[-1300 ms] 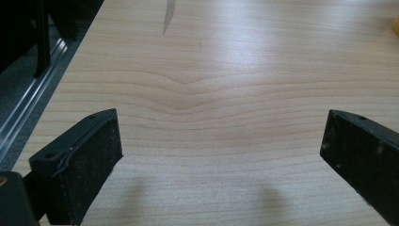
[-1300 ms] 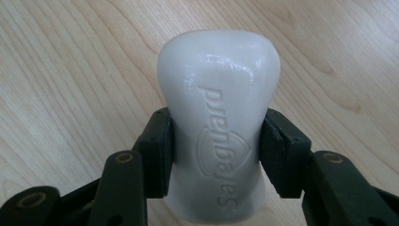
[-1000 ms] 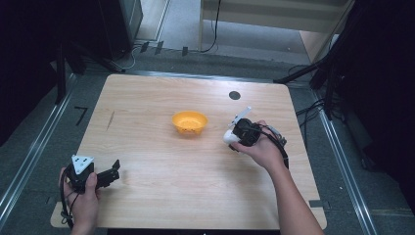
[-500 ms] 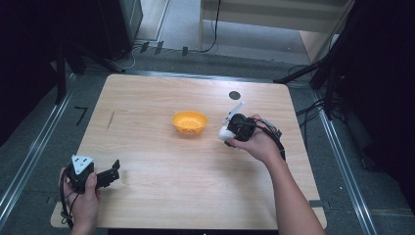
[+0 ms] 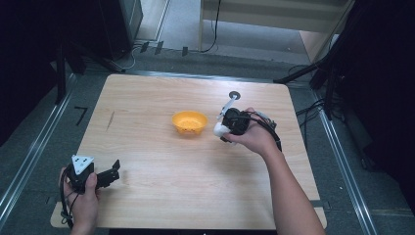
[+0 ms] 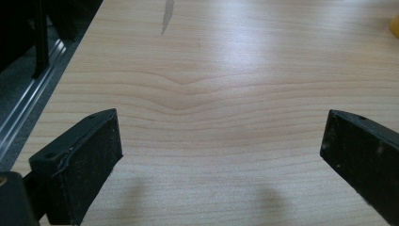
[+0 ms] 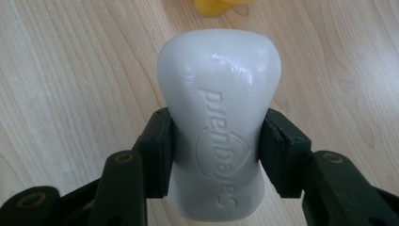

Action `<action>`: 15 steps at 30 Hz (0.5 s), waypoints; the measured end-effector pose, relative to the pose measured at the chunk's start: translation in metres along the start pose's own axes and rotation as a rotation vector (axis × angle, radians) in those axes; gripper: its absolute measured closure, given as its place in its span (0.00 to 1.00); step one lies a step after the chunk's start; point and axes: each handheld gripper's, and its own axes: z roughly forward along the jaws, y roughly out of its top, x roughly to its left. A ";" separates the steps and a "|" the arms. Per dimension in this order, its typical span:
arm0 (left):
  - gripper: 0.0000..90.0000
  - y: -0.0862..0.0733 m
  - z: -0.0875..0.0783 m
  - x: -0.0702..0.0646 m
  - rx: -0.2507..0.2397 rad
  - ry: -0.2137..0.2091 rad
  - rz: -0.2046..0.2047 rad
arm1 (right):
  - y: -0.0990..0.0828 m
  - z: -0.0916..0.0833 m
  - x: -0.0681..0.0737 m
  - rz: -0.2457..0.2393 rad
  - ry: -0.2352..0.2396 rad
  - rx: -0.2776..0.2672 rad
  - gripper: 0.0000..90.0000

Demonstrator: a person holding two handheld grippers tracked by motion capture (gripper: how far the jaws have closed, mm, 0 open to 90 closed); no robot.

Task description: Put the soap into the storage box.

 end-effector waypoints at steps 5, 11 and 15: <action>0.00 0.000 0.000 0.000 0.001 -0.003 0.005 | 0.008 0.001 -0.003 -0.041 0.007 0.002 0.57; 0.00 0.000 0.000 0.000 0.000 -0.002 0.009 | 0.021 -0.001 -0.005 -0.066 0.014 -0.001 0.57; 0.00 0.000 0.000 -0.001 -0.002 -0.003 0.010 | 0.029 -0.001 -0.006 -0.087 0.020 0.007 0.57</action>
